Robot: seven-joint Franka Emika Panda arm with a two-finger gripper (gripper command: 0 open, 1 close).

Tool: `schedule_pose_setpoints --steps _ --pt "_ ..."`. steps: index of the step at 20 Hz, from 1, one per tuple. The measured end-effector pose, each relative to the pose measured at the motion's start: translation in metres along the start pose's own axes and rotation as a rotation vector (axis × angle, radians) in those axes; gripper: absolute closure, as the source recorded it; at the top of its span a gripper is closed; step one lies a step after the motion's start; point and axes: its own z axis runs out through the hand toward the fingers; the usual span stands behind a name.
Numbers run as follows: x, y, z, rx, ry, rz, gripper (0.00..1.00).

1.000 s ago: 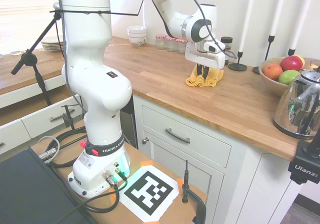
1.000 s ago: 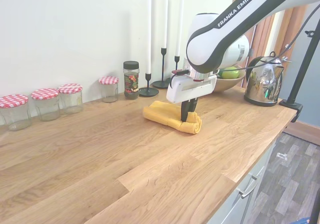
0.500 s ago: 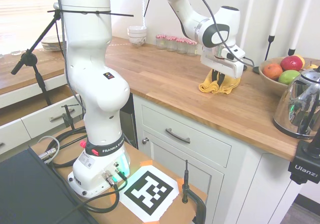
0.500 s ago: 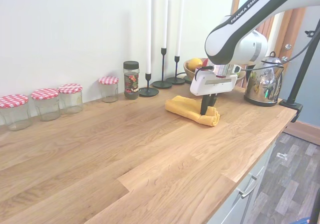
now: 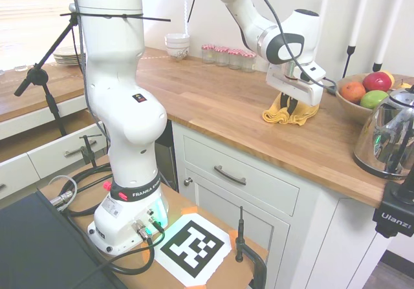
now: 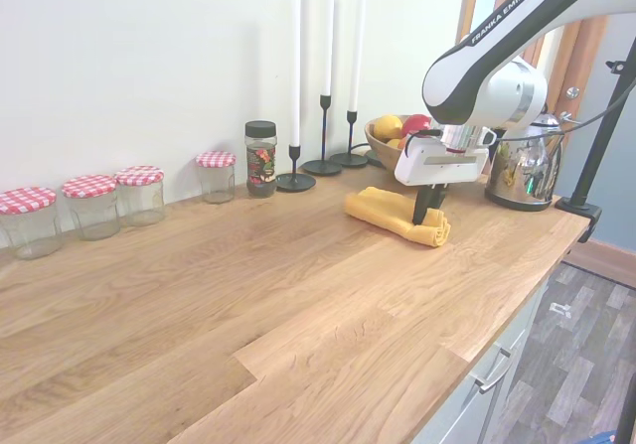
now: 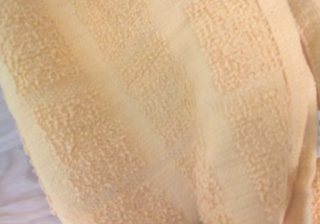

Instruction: Wipe the counter

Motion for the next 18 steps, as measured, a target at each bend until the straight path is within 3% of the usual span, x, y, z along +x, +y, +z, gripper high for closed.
schedule_pose_setpoints --steps 10,11,18 --pt "0.008 0.015 -0.002 0.011 0.003 0.002 1.00" --pt "0.009 0.016 -0.002 0.013 0.002 0.003 0.00" --pt "0.011 0.021 -0.002 0.019 -0.004 0.011 0.00"
